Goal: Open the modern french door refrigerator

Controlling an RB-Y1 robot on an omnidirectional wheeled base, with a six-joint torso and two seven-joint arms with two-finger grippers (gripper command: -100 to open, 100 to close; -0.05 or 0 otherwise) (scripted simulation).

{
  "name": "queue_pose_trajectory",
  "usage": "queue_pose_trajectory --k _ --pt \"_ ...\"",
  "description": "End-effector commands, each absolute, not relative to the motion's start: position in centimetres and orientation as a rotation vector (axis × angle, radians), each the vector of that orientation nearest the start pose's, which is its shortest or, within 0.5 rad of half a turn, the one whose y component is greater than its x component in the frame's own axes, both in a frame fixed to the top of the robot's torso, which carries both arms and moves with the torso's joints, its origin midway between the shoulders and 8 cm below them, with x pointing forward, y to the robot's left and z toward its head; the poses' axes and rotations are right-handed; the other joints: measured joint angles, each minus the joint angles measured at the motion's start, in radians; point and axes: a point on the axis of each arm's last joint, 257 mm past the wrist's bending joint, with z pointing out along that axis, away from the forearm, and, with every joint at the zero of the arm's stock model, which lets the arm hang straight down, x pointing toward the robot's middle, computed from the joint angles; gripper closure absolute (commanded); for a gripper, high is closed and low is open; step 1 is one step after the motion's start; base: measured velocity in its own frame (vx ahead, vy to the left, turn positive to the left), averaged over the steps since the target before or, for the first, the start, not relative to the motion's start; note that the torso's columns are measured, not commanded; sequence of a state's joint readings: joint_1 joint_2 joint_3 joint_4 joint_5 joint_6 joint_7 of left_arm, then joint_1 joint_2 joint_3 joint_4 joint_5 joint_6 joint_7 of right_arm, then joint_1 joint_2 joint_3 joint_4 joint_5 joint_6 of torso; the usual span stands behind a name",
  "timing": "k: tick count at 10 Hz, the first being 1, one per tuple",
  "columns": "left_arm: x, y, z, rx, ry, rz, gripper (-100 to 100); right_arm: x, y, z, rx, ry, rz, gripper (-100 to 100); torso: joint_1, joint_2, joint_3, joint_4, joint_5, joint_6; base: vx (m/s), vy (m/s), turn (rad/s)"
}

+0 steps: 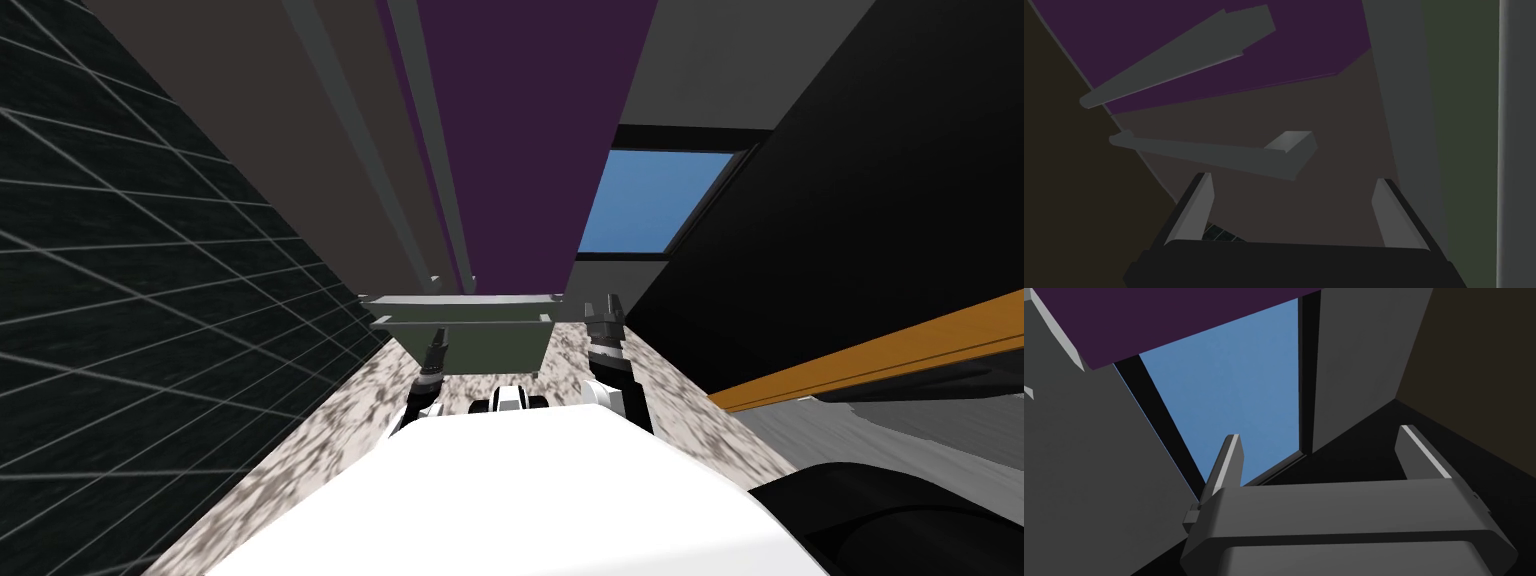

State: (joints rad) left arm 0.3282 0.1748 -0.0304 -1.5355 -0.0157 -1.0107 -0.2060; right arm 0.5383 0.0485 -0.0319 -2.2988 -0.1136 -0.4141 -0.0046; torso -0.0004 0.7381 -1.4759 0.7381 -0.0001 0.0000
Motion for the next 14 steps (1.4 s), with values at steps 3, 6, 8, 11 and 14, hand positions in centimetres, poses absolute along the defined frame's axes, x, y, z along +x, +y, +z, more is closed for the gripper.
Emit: queue_pose_trajectory --k 3,6,8,11,14 --pt "37.4 26.5 -18.1 -0.489 0.898 -1.144 -100 34.5 -31.3 0.3 0.840 0.563 1.308 0 0.000 -0.002 -0.001 0.000 0.000 0.000 0.056 -0.007 -0.021" --pt "37.2 26.3 -19.9 -0.495 0.915 -1.140 -100 34.5 -31.3 0.3 0.840 0.563 1.308 0 0.000 0.001 0.001 0.000 0.000 0.000 0.041 -0.004 -0.014" --pt "37.1 26.2 -21.2 -0.504 0.930 -1.136 -100 34.5 -31.3 0.3 0.840 0.563 1.308 0 0.000 -0.001 -0.001 0.000 0.000 0.000 0.053 -0.009 -0.021" --pt "36.7 25.5 -23.3 -0.514 0.944 -1.138 -100 34.5 -31.3 0.3 0.840 0.563 1.308 0 0.001 0.000 0.000 0.000 0.000 0.000 0.048 -0.004 -0.023" --pt "36.2 25.1 -25.4 -0.539 0.966 -1.136 -100 34.5 -31.3 0.3 0.840 0.563 1.308 0 0.000 0.000 0.000 0.000 0.000 0.000 0.048 -0.007 -0.014"
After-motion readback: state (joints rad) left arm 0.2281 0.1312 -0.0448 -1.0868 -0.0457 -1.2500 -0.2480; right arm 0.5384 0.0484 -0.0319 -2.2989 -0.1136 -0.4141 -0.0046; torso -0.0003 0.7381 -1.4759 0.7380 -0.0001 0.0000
